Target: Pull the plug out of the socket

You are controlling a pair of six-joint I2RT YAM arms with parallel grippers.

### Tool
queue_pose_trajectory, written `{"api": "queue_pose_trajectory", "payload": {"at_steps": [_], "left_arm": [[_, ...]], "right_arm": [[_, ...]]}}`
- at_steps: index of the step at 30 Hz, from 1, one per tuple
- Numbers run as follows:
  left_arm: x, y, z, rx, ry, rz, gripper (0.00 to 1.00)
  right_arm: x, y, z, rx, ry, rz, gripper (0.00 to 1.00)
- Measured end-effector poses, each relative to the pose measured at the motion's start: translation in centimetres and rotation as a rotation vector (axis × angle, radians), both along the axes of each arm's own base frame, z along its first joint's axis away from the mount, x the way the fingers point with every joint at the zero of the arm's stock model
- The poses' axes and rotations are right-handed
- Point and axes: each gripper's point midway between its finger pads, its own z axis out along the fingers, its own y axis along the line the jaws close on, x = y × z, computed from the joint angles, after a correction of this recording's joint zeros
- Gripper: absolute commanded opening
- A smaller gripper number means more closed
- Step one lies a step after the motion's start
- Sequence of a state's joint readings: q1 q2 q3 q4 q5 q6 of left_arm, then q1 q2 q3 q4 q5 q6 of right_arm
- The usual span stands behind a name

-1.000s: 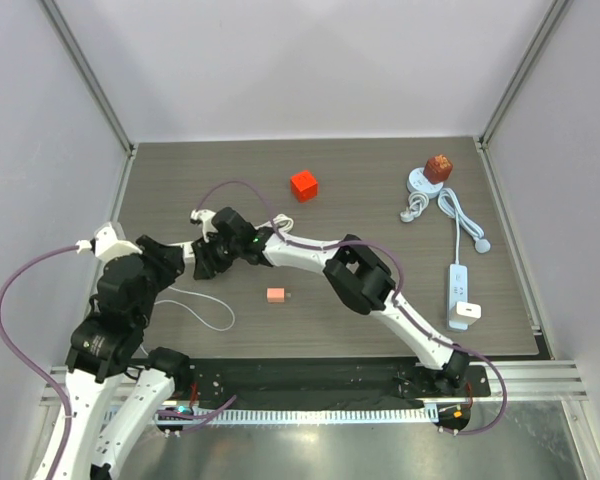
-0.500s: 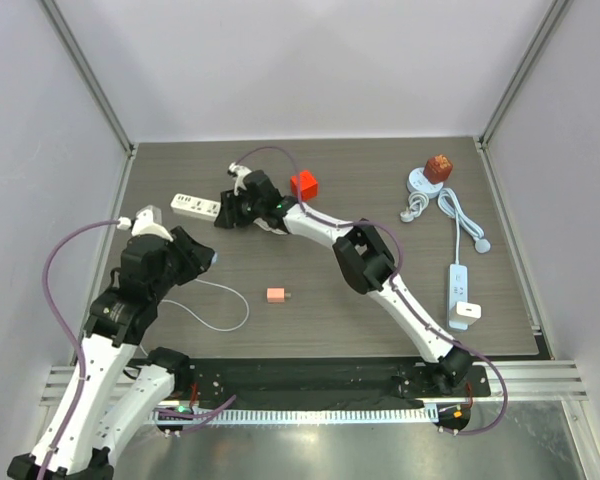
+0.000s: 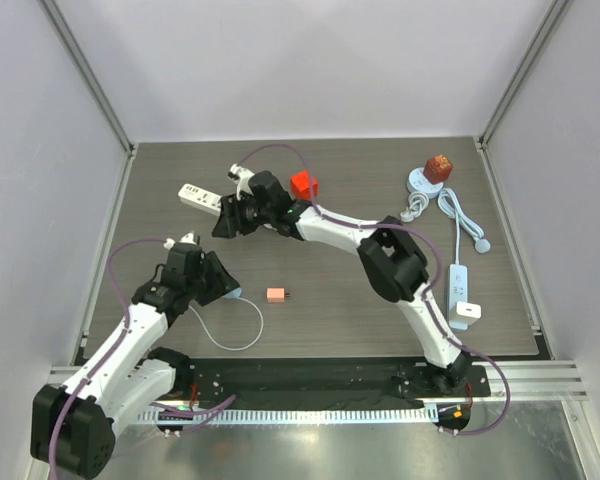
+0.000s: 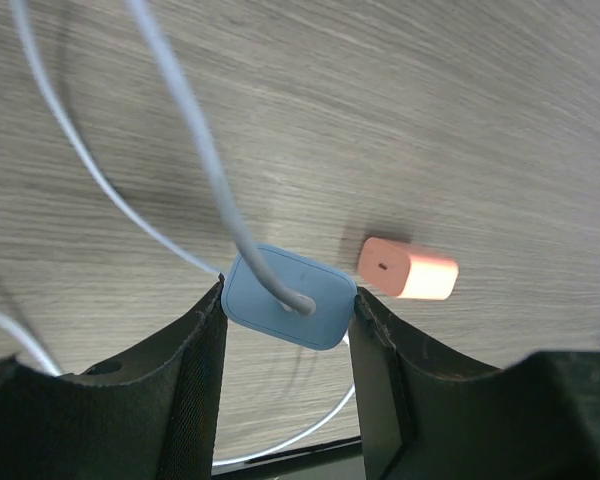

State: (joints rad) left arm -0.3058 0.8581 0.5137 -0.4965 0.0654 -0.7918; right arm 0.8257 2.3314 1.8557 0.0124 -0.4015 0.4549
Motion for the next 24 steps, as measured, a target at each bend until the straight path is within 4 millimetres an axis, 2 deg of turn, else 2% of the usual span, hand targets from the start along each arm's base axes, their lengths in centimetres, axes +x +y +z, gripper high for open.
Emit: {"api": "queue_pose_trajectory", "payload": {"at_steps": [5,6,9,13,14,16,17,22,23,24], "left_arm": [[0.9,-0.7,-0.2,-0.029,0.001,0.008,0.07],[1.1,-0.8,-0.4,-0.035,0.008,0.012,0.11],[1.1,-1.0,-1.4,-0.037,0.043,0.015,0.15],[0.8,-1.0,-2.3,-0.037,0.072,0.014,0.27],[0.8,-1.0,-2.3,-0.039,0.072,0.015,0.34],[0.8,-1.1,-2.3,-0.047,0.066,0.021,0.41],[0.8,-1.1,-2.3,-0.051,0.062,0.023,0.48],[0.7,-1.2,-2.1,-0.065,0.046,0.026,0.64],[0.8,-1.2,-1.9,-0.07,0.036,0.025,0.8],[0.8,-1.2,-1.6,-0.07,0.023,0.02,0.87]], "right_arm": [[-1.5,-1.5,7.4,0.12,-0.091,-0.022,0.58],[-1.5,-1.8,8.5,0.146,-0.108,-0.03,0.58],[-1.4,-2.2,10.2,0.189,-0.135,-0.045,0.58],[-1.1,-3.0,8.6,0.157,-0.123,-0.074,0.58],[-1.2,-3.2,7.9,0.14,-0.114,-0.08,0.58],[-1.2,-3.6,6.9,0.116,-0.103,-0.089,0.58],[-1.2,-3.7,6.6,0.108,-0.101,-0.092,0.58],[-1.5,-4.3,5.1,0.077,-0.091,-0.098,0.58],[-1.6,-4.6,4.7,0.069,-0.086,-0.1,0.58],[-1.7,-4.7,4.5,0.063,-0.082,-0.1,0.58]]}}
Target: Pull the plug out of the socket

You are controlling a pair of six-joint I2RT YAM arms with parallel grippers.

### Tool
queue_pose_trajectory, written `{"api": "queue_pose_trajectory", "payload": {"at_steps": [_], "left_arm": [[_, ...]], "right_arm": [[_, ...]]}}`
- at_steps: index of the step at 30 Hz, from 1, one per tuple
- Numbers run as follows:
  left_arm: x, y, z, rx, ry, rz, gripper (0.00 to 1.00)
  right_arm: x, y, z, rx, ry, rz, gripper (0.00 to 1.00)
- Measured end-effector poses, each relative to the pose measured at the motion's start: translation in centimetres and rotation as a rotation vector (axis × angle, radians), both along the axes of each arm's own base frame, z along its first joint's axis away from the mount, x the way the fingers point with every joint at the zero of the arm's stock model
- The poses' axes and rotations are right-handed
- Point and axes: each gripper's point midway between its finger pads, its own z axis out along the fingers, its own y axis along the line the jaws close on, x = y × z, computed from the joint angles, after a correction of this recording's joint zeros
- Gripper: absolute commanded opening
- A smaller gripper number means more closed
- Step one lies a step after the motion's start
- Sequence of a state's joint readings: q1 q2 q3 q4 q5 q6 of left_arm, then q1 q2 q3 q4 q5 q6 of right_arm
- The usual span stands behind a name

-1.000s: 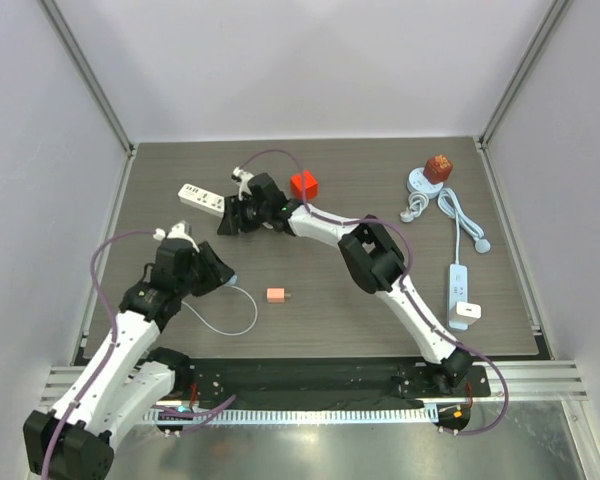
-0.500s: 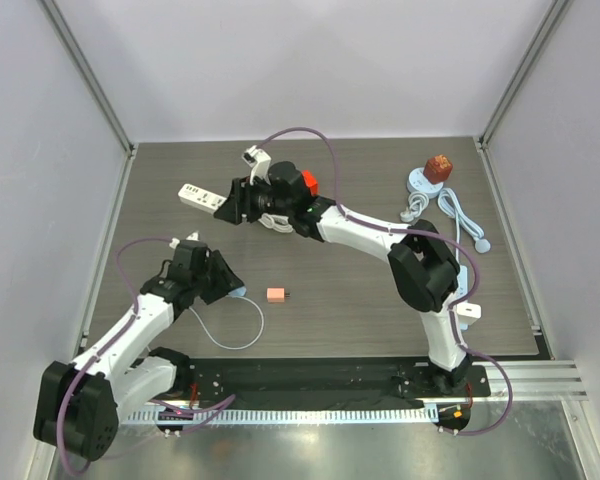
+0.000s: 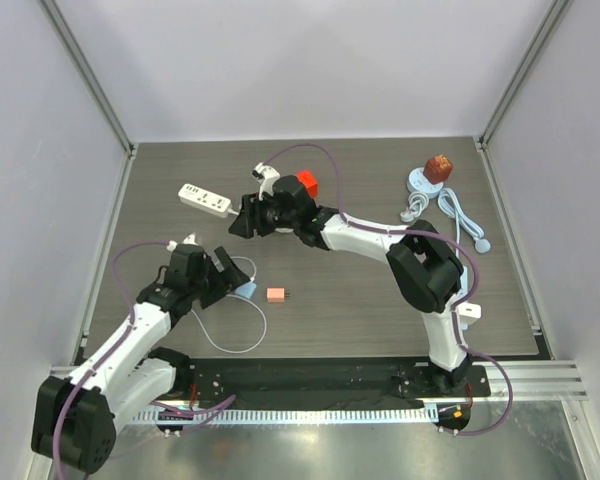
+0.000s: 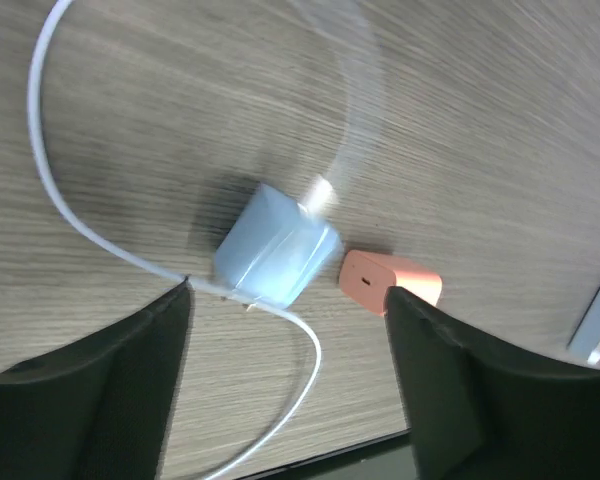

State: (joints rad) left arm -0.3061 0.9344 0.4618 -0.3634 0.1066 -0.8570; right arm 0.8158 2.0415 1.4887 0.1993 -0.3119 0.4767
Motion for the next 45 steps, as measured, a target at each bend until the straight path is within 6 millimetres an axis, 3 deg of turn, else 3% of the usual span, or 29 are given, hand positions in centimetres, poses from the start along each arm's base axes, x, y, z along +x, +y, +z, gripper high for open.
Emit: {"api": "queue_pose_trajectory", "payload": {"at_steps": [2,6,11,15,19,24,25,28,32,36,39,41,45], "left_arm": [[0.1,0.0,0.9,-0.013,-0.031,0.003,0.97],[0.4,0.3,3.5,-0.011,-0.101,0.018,0.98],[1.9,0.9,9.0,0.009,-0.217,0.042,0.98],[3.3,0.5,14.1,-0.003,-0.33,0.046,0.9],[4.3,-2.7,17.0,-0.03,-0.416,-0.041,0.89],[5.1,-8.8,16.5,-0.028,-0.429,-0.183,0.89],[5.3,-10.5,16.3,-0.02,-0.429,-0.223,0.89],[5.8,-14.8,15.7,0.006,-0.441,-0.321,0.89],[6.7,-19.3,15.8,0.009,-0.505,-0.415,0.89],[9.5,-22.5,16.7,0.004,-0.612,-0.446,0.89],[11.6,-25.0,17.1,0.0,-0.69,-0.482,0.89],[12.7,-26.7,16.7,-0.001,-0.738,-0.522,0.89],[13.0,-28.1,14.2,0.009,-0.78,-0.602,0.89]], "right_arm": [[-0.1,-0.2,-0.3,-0.006,0.005,-0.001,0.58],[-0.9,-1.5,-0.4,-0.021,0.008,-0.014,0.59],[-1.4,-4.2,1.2,-0.041,-0.025,-0.057,0.61],[-0.7,-7.7,3.0,-0.065,-0.04,-0.132,0.64],[1.2,-12.9,4.1,-0.087,-0.021,-0.257,0.68],[2.1,-21.1,5.1,-0.123,0.032,-0.469,0.77],[2.0,-22.9,5.3,-0.129,0.039,-0.522,0.87],[0.8,-28.5,5.7,-0.147,0.055,-0.713,1.0],[-0.9,-35.9,4.8,-0.19,0.098,-0.969,1.0],[-2.3,-43.8,2.2,-0.238,0.181,-1.23,1.0],[-4.2,-47.4,0.1,-0.279,0.242,-1.349,1.0],[-5.8,-48.3,-1.0,-0.316,0.272,-1.384,1.0],[-8.3,-50.5,-1.3,-0.43,0.297,-1.473,1.0]]}}
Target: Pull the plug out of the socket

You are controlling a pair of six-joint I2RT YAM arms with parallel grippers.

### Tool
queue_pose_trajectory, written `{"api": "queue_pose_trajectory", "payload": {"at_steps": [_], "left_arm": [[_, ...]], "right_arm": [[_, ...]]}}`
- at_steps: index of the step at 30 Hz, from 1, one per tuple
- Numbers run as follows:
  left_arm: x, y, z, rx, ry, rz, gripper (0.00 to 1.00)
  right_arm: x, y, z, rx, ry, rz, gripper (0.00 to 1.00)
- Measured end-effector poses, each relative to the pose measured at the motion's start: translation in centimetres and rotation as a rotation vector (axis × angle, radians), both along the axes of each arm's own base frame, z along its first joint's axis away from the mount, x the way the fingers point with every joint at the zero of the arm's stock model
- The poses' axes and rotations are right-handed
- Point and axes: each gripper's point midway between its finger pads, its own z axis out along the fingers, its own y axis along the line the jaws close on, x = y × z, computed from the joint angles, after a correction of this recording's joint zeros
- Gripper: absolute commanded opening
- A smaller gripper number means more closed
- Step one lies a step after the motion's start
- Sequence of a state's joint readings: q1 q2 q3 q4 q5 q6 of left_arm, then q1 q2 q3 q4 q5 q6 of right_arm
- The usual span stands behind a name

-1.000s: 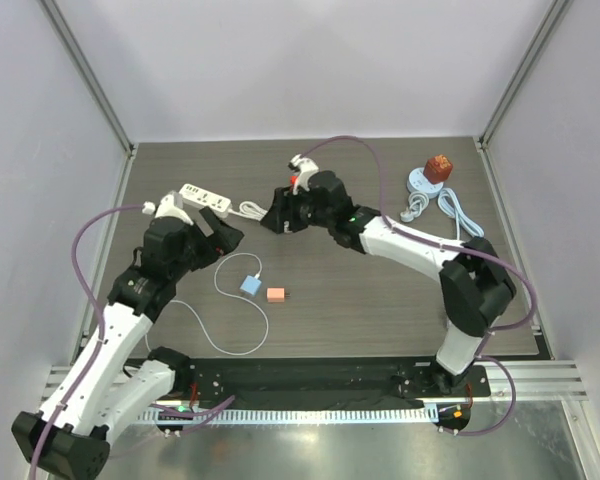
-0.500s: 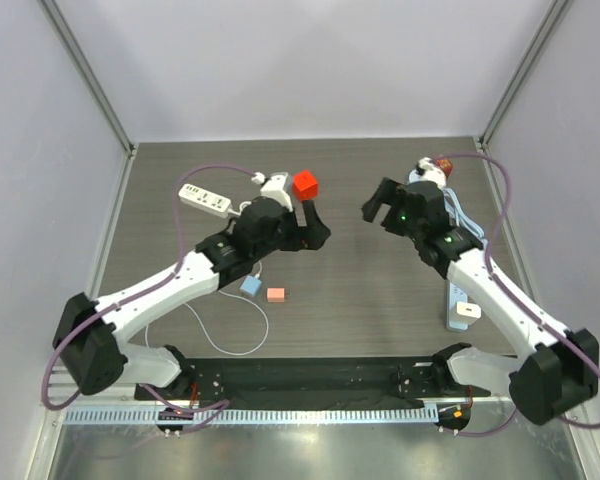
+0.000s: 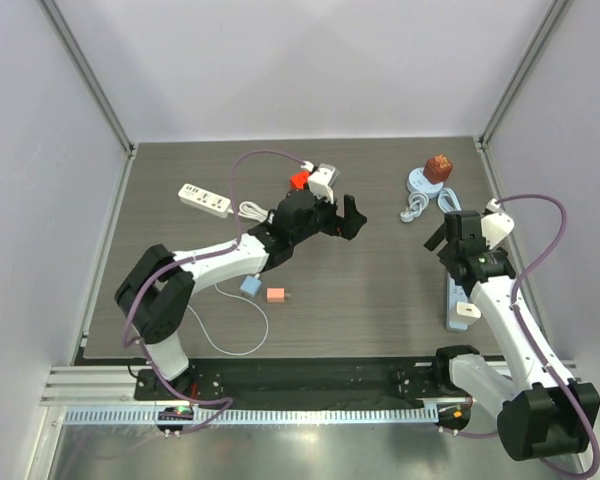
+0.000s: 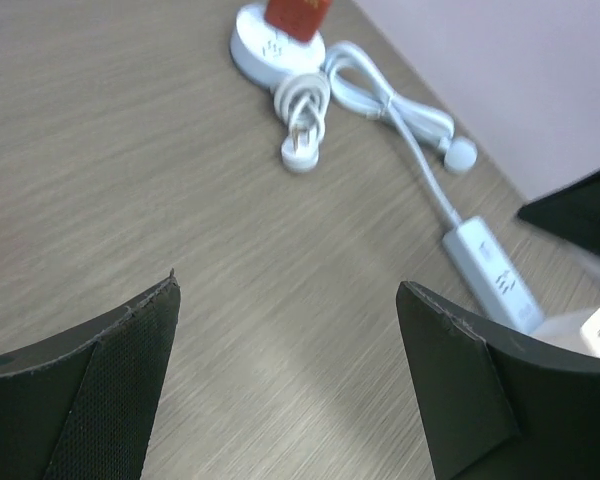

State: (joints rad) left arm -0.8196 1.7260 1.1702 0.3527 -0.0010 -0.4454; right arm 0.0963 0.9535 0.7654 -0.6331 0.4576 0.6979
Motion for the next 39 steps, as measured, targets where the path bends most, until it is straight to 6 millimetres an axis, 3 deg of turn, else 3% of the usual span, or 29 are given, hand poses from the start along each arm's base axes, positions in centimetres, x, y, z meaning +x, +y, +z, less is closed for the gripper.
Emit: {"api": "queue_pose_trajectory", "payload": {"at_steps": [4,9,12,20,29,39], "left_arm": [[-1.2,0.2,-3.9,0.067,-0.003,-0.069,0.89],[-2.7,0.6,-6.5,0.11,0.02,-0.131,0.89],[-3.2,0.5,-6.7,0.112,0.015,-0.162,0.89],[-3.4,0.4,-6.8,0.133,-0.015,-0.19,0.89],[-3.6,0.3,-6.8,0.146,-0.033,-0.214,0.9],[-3.3,1.0,-6.9,0.156,-0.051,-0.209,0.9]], "right_arm": [[-2.6,-2.5,0.6,-0.076,0.087,-0.106,1.0],[-4.1,-4.3,1.2,-0.107,0.138,-0.176,1.0],[-4.0,-5.1,0.6,-0.104,0.192,-0.204,1.0],[-2.4,-7.4,-3.7,0.036,0.319,-0.25,1.0],[0.5,-7.0,-6.2,0.082,0.343,-0.102,1.0],[0.2,-6.3,-10.8,0.111,0.485,-0.04,1.0]]}}
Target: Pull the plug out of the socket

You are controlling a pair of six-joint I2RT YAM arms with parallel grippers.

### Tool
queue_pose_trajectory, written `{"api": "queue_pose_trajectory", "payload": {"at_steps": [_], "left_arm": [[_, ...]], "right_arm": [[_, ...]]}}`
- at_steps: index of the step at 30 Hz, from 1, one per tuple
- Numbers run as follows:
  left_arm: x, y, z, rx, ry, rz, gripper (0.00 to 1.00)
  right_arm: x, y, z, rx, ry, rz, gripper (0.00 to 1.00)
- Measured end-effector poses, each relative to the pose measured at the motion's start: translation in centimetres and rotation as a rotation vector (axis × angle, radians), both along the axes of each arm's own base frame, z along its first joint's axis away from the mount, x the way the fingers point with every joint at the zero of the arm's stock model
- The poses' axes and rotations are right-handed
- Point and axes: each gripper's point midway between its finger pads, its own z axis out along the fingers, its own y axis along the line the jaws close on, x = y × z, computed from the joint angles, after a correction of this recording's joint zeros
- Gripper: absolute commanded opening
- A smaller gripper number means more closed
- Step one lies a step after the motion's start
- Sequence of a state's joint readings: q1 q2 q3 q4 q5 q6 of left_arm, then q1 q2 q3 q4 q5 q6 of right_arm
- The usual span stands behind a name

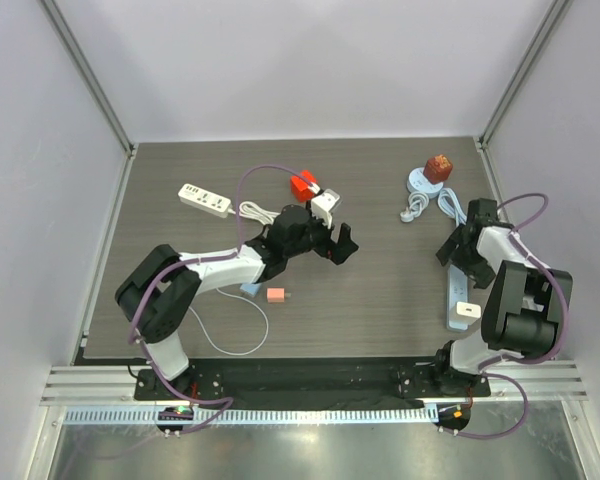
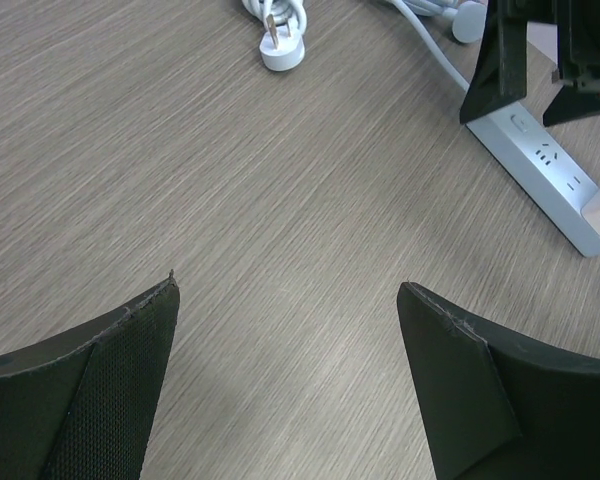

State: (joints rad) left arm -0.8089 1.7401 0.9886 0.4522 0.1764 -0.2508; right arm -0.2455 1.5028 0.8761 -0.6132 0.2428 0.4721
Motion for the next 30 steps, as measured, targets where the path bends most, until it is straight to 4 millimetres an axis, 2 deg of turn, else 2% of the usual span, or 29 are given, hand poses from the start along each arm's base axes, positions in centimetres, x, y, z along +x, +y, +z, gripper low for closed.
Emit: {"api": "queue_pose_trajectory", "payload": {"at_steps": [2,7,8,10,11,14,19,24,30], "left_arm": [[0.1,0.0,0.1,-0.002,-0.002,0.002,0.9],[0.3,0.1,0.1,-0.004,-0.007,0.011,0.9],[0.4,0.2,0.1,-0.003,-0.007,0.014,0.9],[0.5,0.3,0.0,0.0,-0.008,0.022,0.9],[0.5,0.4,0.0,0.001,-0.008,0.024,0.9],[0.6,0.4,0.0,0.004,-0.009,0.031,0.89],[0.6,0.5,-0.2,0.015,-0.011,0.03,0.87],[0.1,0.2,-0.2,0.021,-0.027,-0.019,0.88],[-2.0,-1.1,0.3,-0.003,-0.044,-0.176,0.94]], "right_arm": [[-0.3,0.3,-0.4,0.007,0.009,0.008,0.98],[-0.9,1.0,-1.2,0.026,0.021,0.008,0.81],[-1.0,1.0,-1.4,0.027,0.02,0.002,0.68],[-1.1,1.1,-1.4,0.027,0.008,-0.007,0.6],[-1.1,1.3,-1.3,0.032,-0.006,-0.013,0.51],[-0.9,2.6,-1.2,0.048,-0.032,-0.006,0.39],[-0.4,4.3,-1.2,0.034,-0.052,-0.023,0.34],[0.6,9.3,-1.1,0.069,-0.093,0.017,0.34],[1.0,13.6,-1.0,0.13,-0.146,-0.015,0.34]]}}
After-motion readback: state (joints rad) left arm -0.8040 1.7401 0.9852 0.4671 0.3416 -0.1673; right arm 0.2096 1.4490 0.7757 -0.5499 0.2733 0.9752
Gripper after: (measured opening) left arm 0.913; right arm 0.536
